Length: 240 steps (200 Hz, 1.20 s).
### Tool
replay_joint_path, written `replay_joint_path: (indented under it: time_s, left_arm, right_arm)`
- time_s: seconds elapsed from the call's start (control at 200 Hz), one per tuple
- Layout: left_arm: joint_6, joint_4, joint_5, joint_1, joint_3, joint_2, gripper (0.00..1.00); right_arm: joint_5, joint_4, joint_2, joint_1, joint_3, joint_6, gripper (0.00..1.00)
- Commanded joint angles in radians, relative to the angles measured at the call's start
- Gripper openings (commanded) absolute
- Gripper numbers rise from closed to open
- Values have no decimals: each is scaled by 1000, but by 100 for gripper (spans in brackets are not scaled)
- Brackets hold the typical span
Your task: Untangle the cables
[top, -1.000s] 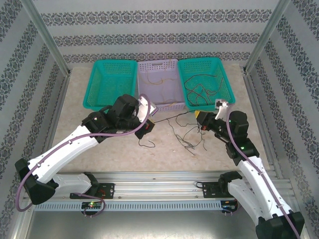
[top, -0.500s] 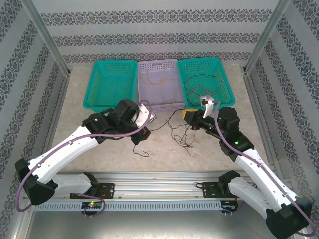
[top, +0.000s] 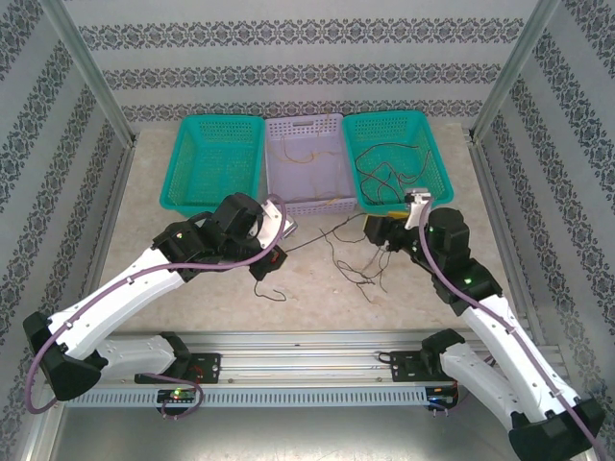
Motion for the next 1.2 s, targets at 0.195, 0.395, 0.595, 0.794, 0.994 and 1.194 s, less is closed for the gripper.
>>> replay_joint_path:
  time_s: [0.195, 0.395, 0.595, 0.794, 0.994, 1.194]
  left_arm:
    - [0, -12, -83, -2, -15, -25, 0]
    - [-10, -7, -79, -2, -14, -24, 0]
    - [-20, -1, -70, 1, -13, -22, 0]
    - [-20, 3, -70, 3, -17, -26, 0]
    - [-23, 5, -67, 4, -20, -28, 0]
    - [-23, 5, -73, 5, -21, -28, 0]
  right_arm:
    - [-366, -36, 77, -221, 53, 130, 72]
    - [-411, 46, 84, -20, 24, 24, 71]
    - [-328, 96, 147, 261, -16, -90, 71]
    - [-148, 155, 256, 415, -66, -172, 72]
    - [-10, 241, 348, 456, -73, -203, 72]
    - [-18, 341, 416, 467, -76, -197, 70]
